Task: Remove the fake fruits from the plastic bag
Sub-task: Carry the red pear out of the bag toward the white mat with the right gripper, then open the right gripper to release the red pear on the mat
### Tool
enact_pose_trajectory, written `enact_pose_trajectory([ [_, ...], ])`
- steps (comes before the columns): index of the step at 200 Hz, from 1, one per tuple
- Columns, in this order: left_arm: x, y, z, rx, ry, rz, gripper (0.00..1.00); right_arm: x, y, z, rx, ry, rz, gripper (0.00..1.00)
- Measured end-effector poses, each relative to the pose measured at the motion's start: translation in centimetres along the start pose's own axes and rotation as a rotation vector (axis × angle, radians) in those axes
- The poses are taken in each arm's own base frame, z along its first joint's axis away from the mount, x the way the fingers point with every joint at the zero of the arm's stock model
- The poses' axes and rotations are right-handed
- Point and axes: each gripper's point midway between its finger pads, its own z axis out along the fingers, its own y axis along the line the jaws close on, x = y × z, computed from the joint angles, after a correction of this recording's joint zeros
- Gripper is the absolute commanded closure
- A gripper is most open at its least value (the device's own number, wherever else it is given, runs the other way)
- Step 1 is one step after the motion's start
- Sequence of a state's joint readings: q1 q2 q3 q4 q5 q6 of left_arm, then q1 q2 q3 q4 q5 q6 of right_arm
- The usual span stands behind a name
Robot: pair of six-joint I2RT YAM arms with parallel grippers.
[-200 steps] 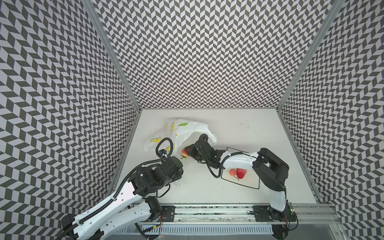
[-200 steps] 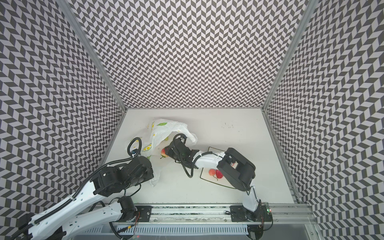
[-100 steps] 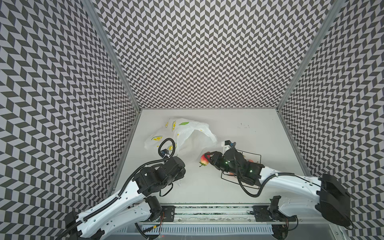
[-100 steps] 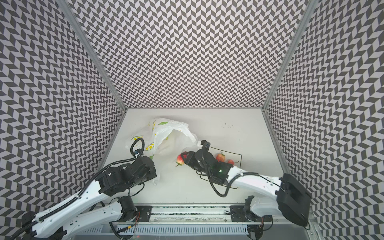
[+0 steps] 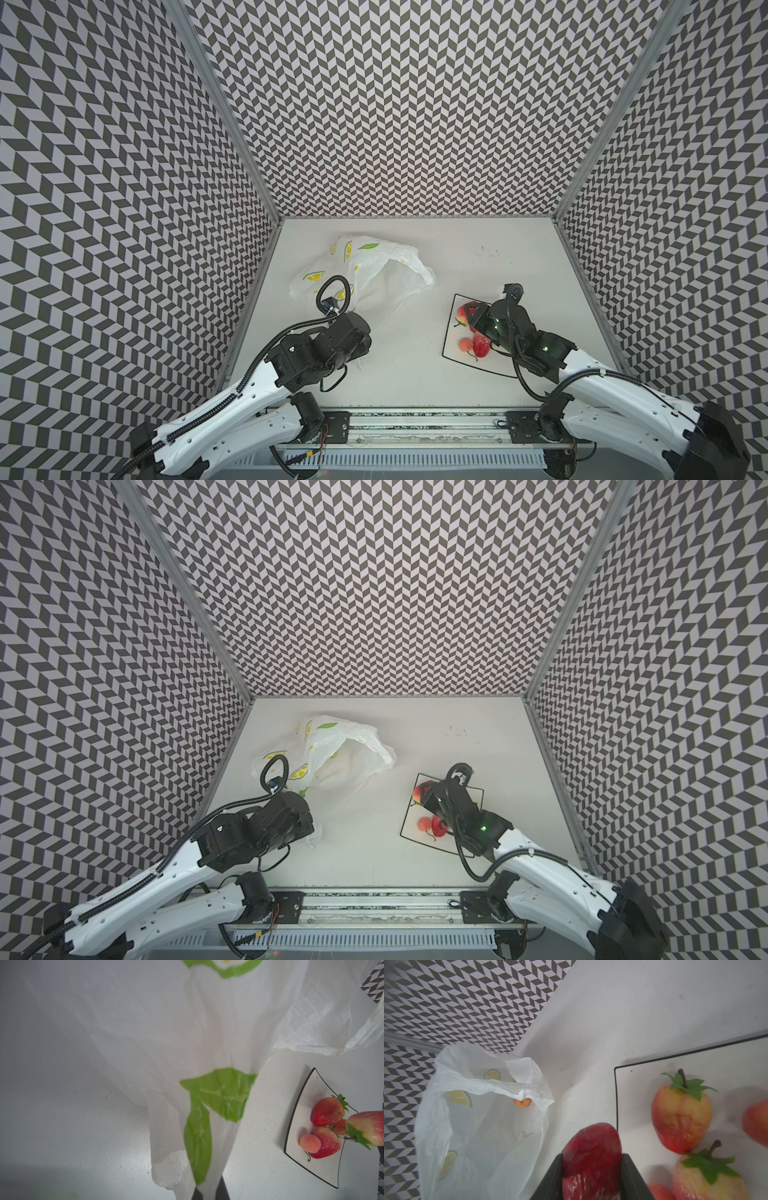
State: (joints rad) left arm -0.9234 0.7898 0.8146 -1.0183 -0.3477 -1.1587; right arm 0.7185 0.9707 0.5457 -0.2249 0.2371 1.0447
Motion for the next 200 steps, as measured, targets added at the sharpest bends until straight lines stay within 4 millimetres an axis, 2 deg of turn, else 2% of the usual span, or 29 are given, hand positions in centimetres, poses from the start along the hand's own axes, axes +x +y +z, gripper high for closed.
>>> enact_pose_trajectory([
  [39,-0.1,0.1,-0.1,0.001,-0.005,-0.002,1.0,0.9,-2.3,2.2,0.101,0.052,-0.124,0.62],
  [80,-0.2,0.1,-0.2,0.004,-0.009,-0.005,1.0,1.9,-3.4,3.7,0.152,0.103,-0.207,0.61],
  [110,-0.2,0.2,-0.2,0.003,-0.009,-0.005,1.0,2.8,-3.9,4.6,0.17,0.152,-0.23,0.57],
  [165,-0.3,0.2,-0.4,0.006,-0.016,-0.009,1.0,3.3,-4.1,5.1,0.176,0.187,-0.241,0.4],
  [200,-0.4,0.4,-0.6,0.008,-0.023,-0.012,1.0,2.2,-2.5,4.3,0.145,0.16,-0.233,0.32],
])
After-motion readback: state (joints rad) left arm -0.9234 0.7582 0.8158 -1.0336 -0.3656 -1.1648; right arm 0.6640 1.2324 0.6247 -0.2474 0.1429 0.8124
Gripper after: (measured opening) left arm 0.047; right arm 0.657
